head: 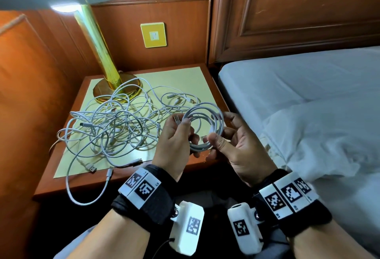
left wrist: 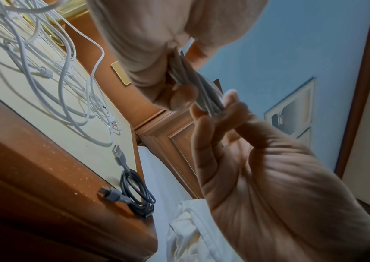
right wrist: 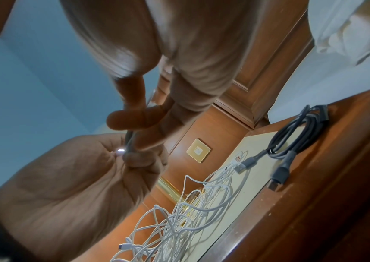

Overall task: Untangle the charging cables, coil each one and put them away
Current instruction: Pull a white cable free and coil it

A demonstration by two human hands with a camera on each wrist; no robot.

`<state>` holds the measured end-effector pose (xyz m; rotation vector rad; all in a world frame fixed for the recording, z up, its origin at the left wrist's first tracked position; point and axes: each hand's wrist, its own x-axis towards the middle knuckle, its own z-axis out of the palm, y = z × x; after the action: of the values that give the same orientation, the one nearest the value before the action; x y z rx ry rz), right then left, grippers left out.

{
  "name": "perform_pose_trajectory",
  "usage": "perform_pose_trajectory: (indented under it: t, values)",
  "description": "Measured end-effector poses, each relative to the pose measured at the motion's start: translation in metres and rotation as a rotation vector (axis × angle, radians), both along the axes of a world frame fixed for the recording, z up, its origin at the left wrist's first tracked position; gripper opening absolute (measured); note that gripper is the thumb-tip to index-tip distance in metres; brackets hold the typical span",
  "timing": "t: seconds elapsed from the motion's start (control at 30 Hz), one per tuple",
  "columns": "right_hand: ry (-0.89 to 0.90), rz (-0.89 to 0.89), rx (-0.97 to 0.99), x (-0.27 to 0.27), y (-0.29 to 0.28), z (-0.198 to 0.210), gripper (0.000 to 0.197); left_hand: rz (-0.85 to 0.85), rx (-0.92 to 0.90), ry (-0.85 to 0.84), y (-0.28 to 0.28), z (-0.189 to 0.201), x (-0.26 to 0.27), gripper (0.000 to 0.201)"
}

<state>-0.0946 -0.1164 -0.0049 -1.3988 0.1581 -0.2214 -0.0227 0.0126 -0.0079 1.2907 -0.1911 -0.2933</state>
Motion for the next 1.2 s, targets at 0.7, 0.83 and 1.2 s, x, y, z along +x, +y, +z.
perform_pose_trajectory:
  t: [0.7,0.83,1.2]
  values:
    - [0.052,0.124,-0.201,-0.006,-0.012,-0.001,0.025,0.146,0.245,-0.251,0.006,-0.003,0.007,0.020]
    - [0.044,0.138,-0.263,-0.005,-0.015,-0.001,0.029,0.141,0.242,-0.239,0.005,-0.004,0.007,0.019]
    - [0.077,0.088,-0.248,-0.002,-0.015,-0.006,0.020,0.147,0.281,-0.265,0.008,0.000,0.009,0.024]
